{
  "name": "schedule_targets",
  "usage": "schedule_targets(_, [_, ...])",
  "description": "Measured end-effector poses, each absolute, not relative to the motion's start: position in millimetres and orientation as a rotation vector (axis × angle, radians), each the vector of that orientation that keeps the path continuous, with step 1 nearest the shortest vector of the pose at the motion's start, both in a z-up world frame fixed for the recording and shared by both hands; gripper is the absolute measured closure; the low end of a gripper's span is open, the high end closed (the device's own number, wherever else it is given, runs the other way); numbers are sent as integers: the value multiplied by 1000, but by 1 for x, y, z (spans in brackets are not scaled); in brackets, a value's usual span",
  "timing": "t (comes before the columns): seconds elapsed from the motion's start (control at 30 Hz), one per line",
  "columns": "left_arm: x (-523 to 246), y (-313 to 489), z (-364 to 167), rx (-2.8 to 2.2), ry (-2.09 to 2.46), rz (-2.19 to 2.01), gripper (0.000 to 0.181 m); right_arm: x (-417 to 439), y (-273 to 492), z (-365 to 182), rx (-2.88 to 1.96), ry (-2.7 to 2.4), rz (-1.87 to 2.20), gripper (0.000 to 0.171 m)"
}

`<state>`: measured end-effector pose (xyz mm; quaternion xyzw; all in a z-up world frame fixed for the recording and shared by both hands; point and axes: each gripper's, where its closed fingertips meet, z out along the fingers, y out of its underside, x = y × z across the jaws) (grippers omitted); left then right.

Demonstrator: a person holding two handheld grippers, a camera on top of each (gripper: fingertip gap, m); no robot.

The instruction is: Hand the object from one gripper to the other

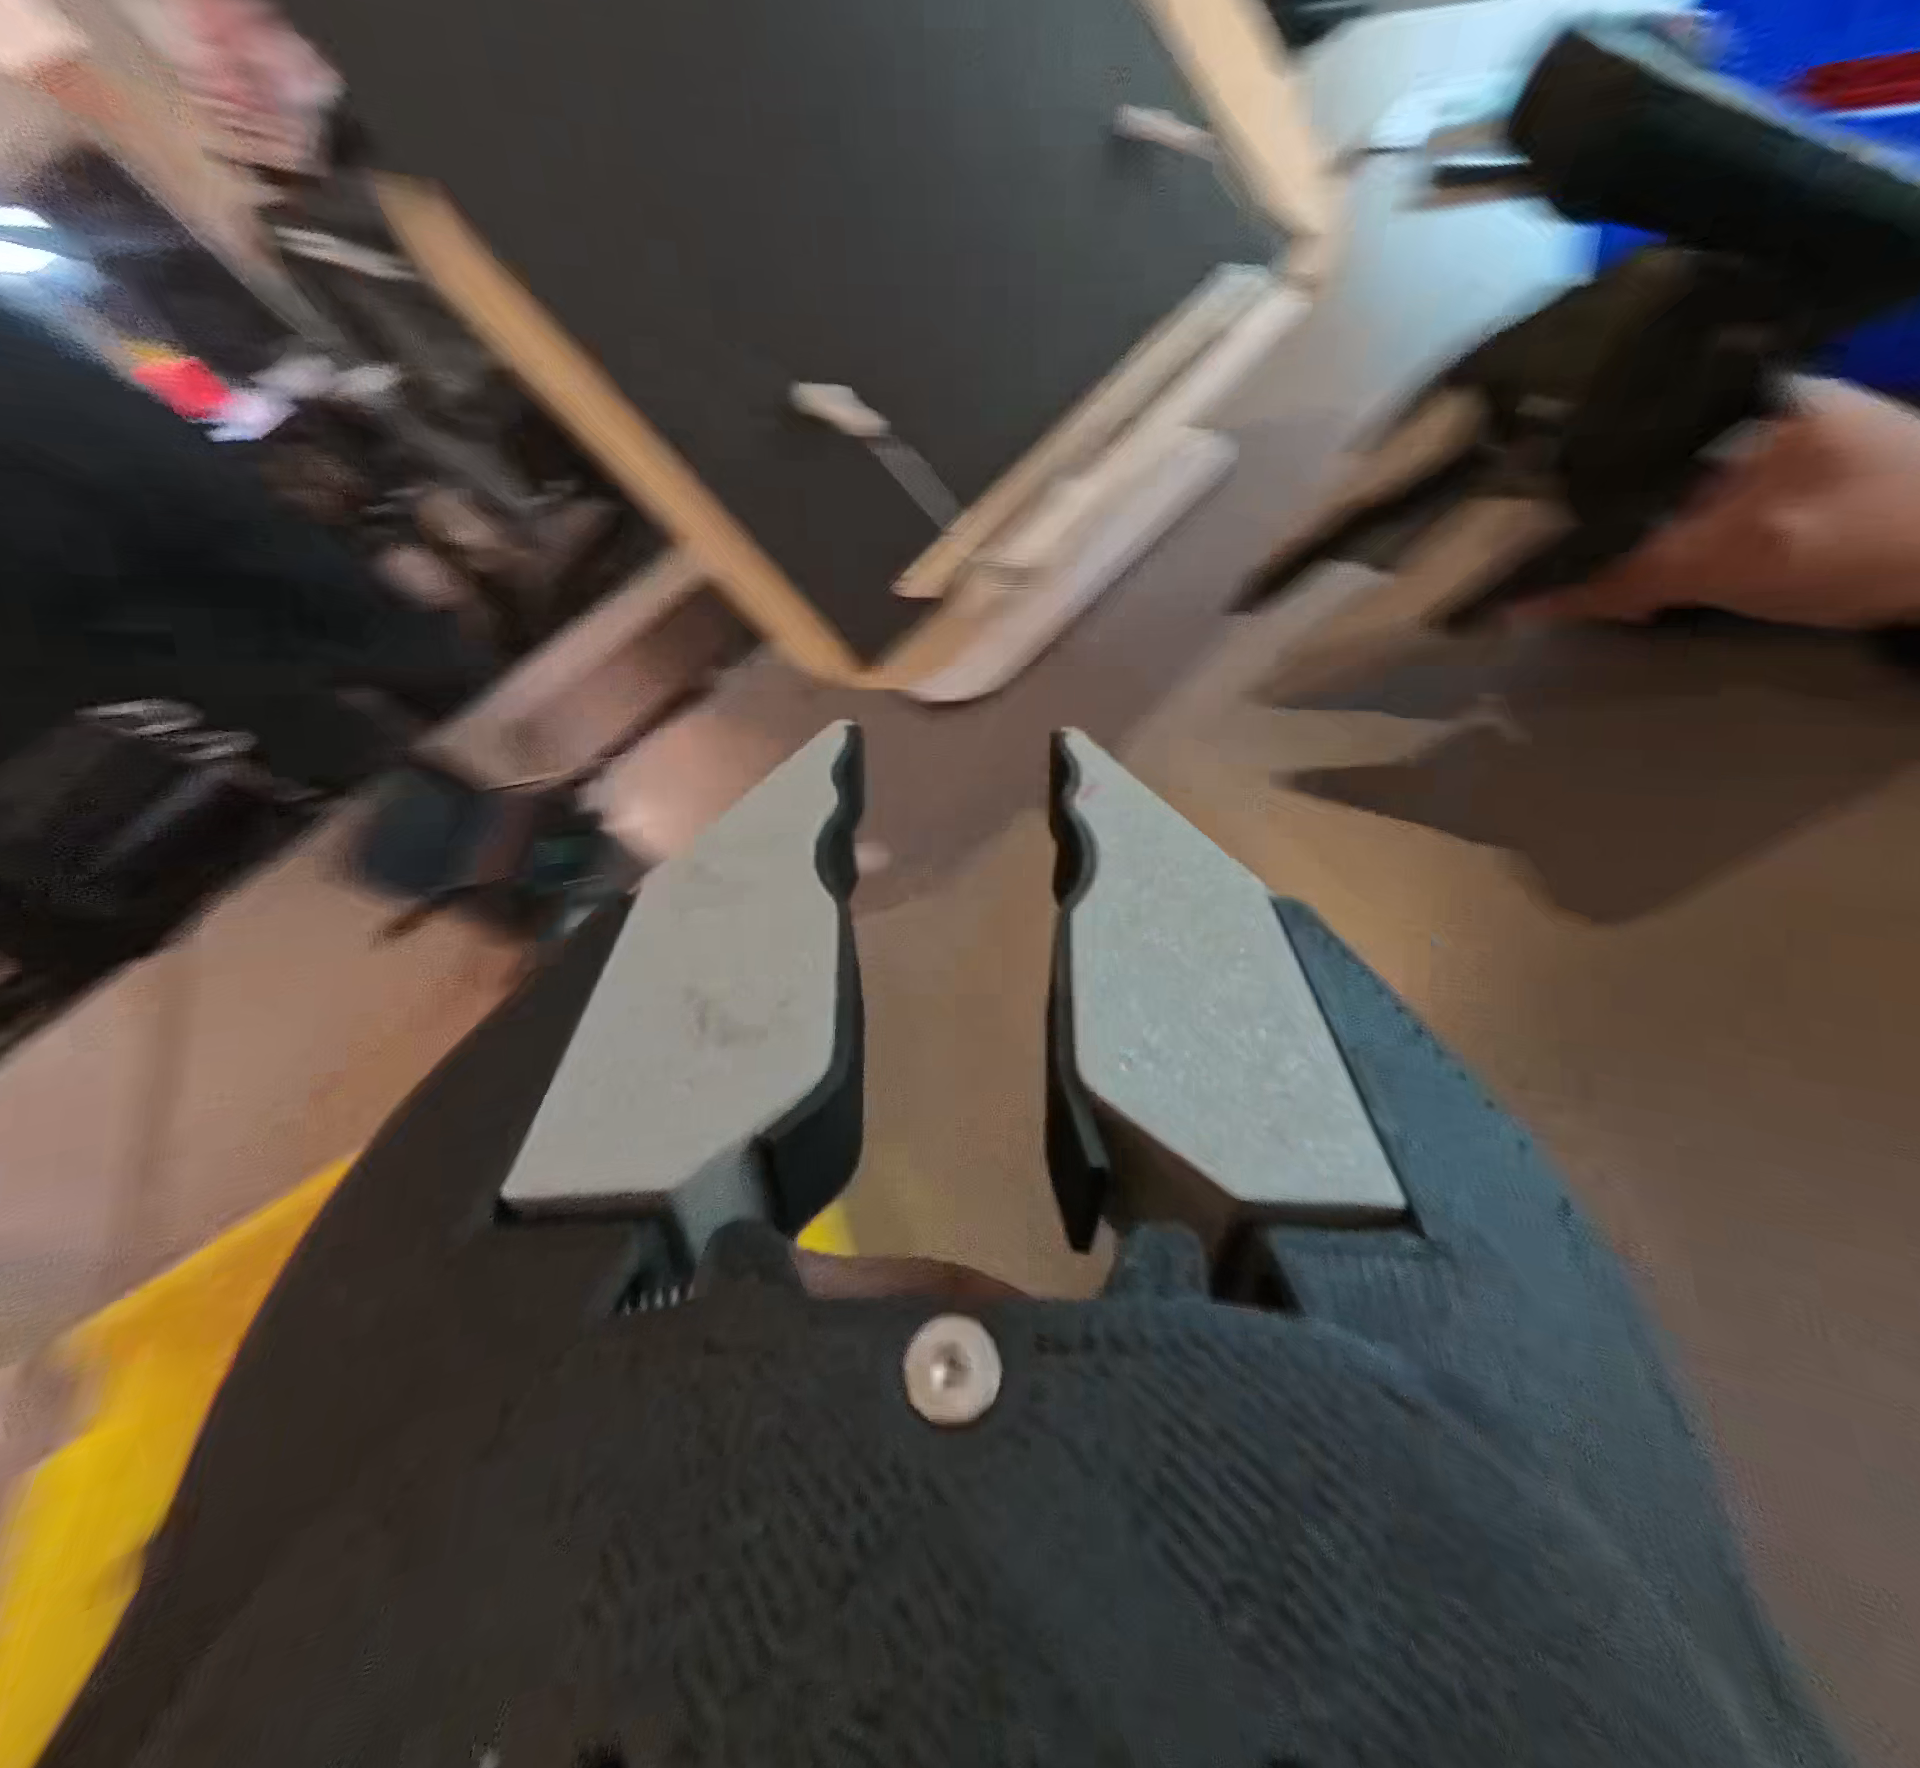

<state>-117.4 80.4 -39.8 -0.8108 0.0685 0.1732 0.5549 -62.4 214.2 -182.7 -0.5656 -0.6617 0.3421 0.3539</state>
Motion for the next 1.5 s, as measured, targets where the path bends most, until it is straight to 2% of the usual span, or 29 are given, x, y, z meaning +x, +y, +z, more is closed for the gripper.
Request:
schedule_targets(0.03, [-149,69,-21,-1911,100,499,154,-63,215,-182,-1462,-1705,886,130])
schedule_targets(0.1, [-208,48,-12,-1990,-11,609,156,-63,215,-182,-1467,-1700,895,130])
schedule_targets(0.13, [-234,40,-22,-2078,-61,623,151,-63,216,-181,-1470,-1699,899,130])
schedule_targets(0.2, [-271,27,-62,-2293,-150,569,138,-63,216,-181,-1471,-1694,904,130])
schedule_targets(0.3, [-313,10,-111,-2495,-240,619,137,-63,216,-179,-1461,-1683,902,131])
schedule_targets(0.43, [-333,-3,-150,-2674,-269,642,138,-61,218,-178,-1465,-1673,906,131])
schedule_targets(0.6, [-343,-8,-177,-2809,-307,631,124,-62,218,-181,-1488,-1688,918,132])
schedule_targets(0.67, [-345,-13,-186,-2866,-334,604,126,-62,217,-182,-1488,-1696,911,132])
schedule_targets(0.7, [-345,-11,-186,-2858,-350,572,130,-62,217,-182,-1484,-1697,907,132])
schedule_targets(0.77, [-344,-7,-187,-2855,-345,529,149,-63,217,-182,-1473,-1702,899,133])
schedule_targets(0.8, [-345,-8,-187,-2865,-326,543,152,-63,217,-182,-1470,-1704,897,134])
schedule_targets(0.97, [-346,-10,-172,-2869,-162,679,154,-63,217,-183,-1469,-1714,895,134])
schedule_targets(1.1, [-347,-2,-115,-2726,33,1026,155,-63,217,-182,-1472,-1710,902,135])
schedule_targets(1.2, [-315,25,-46,-2398,86,1189,154,-63,219,-181,-1478,-1701,914,135])
schedule_targets(1.3, [-235,65,10,-1979,202,1144,154,-63,221,-177,-1475,-1683,950,134])
schedule_targets(1.37, [-167,96,17,-1741,326,1007,154,-62,221,-171,-1459,-1666,985,132])
schedule_targets(1.5, [-92,147,-29,-1531,495,1029,154,-55,226,-142,-1353,-1592,1039,131])
